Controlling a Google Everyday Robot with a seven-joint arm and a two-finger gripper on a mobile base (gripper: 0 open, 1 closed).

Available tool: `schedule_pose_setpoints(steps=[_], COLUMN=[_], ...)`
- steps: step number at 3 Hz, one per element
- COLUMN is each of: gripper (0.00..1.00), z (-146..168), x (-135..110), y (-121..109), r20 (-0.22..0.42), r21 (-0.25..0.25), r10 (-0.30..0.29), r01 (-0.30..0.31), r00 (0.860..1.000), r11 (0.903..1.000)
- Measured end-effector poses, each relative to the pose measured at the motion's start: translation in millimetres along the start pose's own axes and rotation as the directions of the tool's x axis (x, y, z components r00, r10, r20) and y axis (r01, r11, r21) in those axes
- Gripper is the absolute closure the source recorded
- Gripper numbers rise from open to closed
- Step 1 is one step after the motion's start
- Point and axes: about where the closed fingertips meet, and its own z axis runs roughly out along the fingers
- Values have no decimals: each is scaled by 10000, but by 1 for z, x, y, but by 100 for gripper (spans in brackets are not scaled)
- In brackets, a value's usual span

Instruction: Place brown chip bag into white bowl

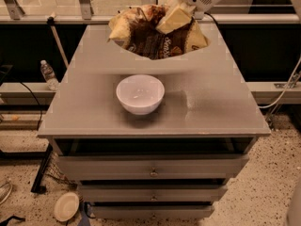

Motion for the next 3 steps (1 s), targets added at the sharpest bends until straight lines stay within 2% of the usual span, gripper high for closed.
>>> schedule_pose_setpoints(steps=[1,2,3], gripper=[100,100,100], z=[-20,-13,0], x=[-8,-13,-24], y=[28,53,77], r20=[38,99,273], r21=[-302,-979,-1523], r10=[-408,-732,-1180], r01=[409,738,1208], r00=[9992,9973,9926], r11=[9987,9925,9809])
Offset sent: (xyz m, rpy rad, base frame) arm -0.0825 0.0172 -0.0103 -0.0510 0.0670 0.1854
